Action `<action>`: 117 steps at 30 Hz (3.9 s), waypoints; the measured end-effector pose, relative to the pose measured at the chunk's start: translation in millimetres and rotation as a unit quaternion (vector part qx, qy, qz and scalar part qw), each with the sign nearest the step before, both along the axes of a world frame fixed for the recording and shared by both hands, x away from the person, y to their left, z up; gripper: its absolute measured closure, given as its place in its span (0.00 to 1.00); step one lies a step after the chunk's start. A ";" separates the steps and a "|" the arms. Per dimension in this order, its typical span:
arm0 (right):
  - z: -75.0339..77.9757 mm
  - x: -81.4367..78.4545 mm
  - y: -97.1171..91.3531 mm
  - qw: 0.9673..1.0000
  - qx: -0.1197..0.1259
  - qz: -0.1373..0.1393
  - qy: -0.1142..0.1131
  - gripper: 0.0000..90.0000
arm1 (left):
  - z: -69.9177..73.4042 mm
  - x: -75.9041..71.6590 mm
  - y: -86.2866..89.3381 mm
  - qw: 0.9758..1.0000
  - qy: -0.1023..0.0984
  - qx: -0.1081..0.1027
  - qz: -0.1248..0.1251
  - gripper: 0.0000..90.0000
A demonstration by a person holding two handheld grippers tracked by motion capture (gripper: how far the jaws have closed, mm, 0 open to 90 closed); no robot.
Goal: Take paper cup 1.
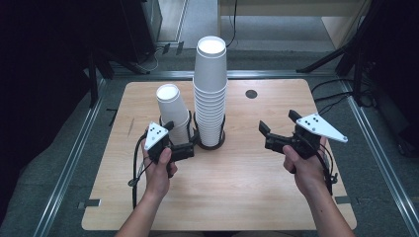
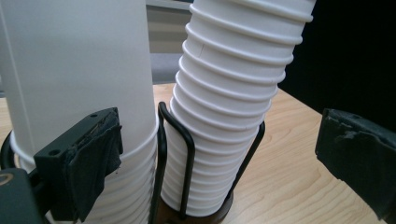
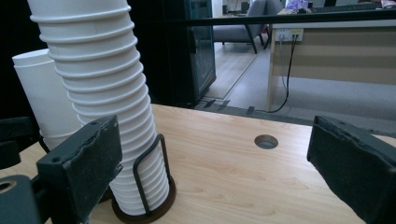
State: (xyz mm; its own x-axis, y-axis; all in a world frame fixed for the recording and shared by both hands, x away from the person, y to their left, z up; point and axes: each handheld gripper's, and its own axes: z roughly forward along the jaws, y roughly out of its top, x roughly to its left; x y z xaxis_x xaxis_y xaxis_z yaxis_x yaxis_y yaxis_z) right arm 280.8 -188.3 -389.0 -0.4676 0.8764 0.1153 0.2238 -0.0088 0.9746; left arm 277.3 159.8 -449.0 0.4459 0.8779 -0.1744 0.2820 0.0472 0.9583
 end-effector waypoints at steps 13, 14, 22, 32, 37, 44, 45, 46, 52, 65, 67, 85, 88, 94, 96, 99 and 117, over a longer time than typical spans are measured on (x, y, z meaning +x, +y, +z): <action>20.9 9.1 27.8 1.000 -0.001 0.022 -0.012 0.04 | 3.2 12.6 -20.0 1.000 -0.002 0.009 -0.006 0.01; 22.8 9.6 29.2 1.000 -0.002 0.024 -0.015 0.04 | 2.8 14.1 -22.5 1.000 0.000 0.012 -0.006 0.01; 43.4 16.7 53.9 0.998 -0.002 0.051 -0.026 0.04 | 3.4 22.0 -33.3 1.000 0.003 0.022 0.003 0.01; 54.3 29.0 82.8 0.996 -0.001 0.078 -0.031 0.04 | 6.6 32.0 -48.2 0.999 -0.002 0.031 0.011 0.01; 59.6 38.6 96.2 0.996 0.008 0.086 -0.023 0.04 | 8.0 37.6 -57.2 0.999 -0.007 0.035 0.027 0.01; 65.9 55.8 113.0 0.996 0.017 0.086 0.000 0.04 | 10.2 46.6 -67.3 0.998 -0.008 0.041 0.043 0.01; 67.6 61.3 118.6 0.996 0.016 0.086 0.001 0.04 | 10.1 48.4 -70.0 0.997 -0.011 0.049 0.050 0.01; 67.6 61.3 118.6 0.996 0.016 0.086 0.001 0.04 | 10.1 48.4 -70.0 0.997 -0.011 0.049 0.050 0.01; 73.1 70.2 136.0 0.996 0.003 0.086 -0.003 0.04 | 11.3 53.7 -75.8 0.996 -0.018 0.059 0.062 0.01; 69.4 90.6 148.4 0.996 0.009 0.090 0.003 0.10 | 9.8 59.9 -83.0 0.994 -0.027 0.059 0.087 0.01; 70.1 89.9 149.4 0.996 0.007 0.089 -0.004 0.10 | 10.3 60.5 -83.1 0.994 -0.026 0.061 0.087 0.01; 89.6 85.9 151.4 0.996 0.016 0.079 -0.028 0.12 | 12.0 59.6 -81.5 0.994 -0.021 0.058 0.087 0.03; 95.6 84.5 151.0 0.996 0.020 0.079 -0.036 0.13 | 12.0 59.4 -81.4 0.994 -0.020 0.057 0.086 0.03; 103.9 78.2 148.8 0.995 0.017 0.073 -0.068 0.16 | 11.9 59.3 -81.1 0.995 -0.020 0.057 0.085 0.03; 106.3 76.6 148.7 0.995 0.018 0.073 -0.073 0.16 | 12.0 59.3 -81.1 0.995 -0.020 0.057 0.085 0.03; 113.6 73.7 147.8 0.994 0.016 0.069 -0.088 0.17 | 12.1 59.2 -80.9 0.995 -0.020 0.058 0.084 0.03; 139.3 64.4 119.8 0.989 0.053 0.056 -0.126 0.18 | 12.0 59.0 -79.7 0.994 -0.022 0.065 0.080 0.03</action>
